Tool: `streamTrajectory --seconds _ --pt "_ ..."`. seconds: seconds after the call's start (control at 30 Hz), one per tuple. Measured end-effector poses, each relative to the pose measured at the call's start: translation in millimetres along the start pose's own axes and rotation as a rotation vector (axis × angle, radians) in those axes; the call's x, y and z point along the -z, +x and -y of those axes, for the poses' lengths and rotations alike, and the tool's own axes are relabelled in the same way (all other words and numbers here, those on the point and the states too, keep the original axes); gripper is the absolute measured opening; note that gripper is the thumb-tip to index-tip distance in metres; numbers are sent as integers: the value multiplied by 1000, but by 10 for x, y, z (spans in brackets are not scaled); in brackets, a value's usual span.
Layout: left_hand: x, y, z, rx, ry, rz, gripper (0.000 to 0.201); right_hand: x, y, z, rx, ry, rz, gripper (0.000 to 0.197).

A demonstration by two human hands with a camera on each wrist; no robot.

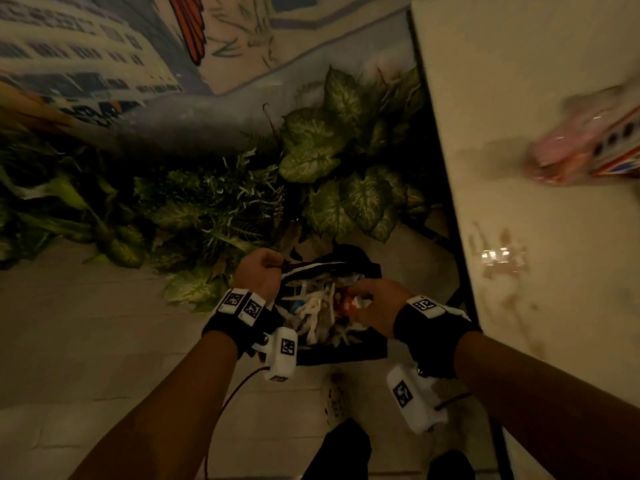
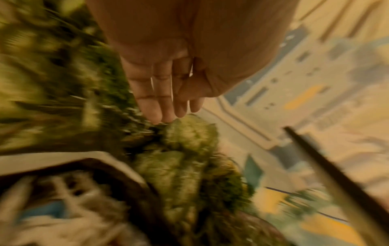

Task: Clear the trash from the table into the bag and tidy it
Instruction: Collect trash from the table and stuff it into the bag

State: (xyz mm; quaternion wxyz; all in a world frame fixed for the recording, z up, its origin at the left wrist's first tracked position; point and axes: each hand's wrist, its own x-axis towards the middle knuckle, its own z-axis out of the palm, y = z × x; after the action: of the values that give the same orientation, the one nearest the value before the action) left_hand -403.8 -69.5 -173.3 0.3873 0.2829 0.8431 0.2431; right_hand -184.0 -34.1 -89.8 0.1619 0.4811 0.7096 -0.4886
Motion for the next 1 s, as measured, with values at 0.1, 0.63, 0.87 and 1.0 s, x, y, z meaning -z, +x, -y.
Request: streamTrajectory --seconds 0.1,0.63,0.87,1.0 --pt "-99 -318 -564 -116 9 7 22 277 -433 -88 84 -55 -28 35" --pt "-1731 -2212 -2529 -601 305 263 22 1708 -2719 -2675 -160 -120 -450 32" --pt "-2501 -2576 -2782 -566 675 420 77 1936 -3001 -3275 -252 -288 -520 77" --pt "-2819 -2703 -2856 -440 716 460 104 1837 -2994 -3365 -269 -285 -419 105"
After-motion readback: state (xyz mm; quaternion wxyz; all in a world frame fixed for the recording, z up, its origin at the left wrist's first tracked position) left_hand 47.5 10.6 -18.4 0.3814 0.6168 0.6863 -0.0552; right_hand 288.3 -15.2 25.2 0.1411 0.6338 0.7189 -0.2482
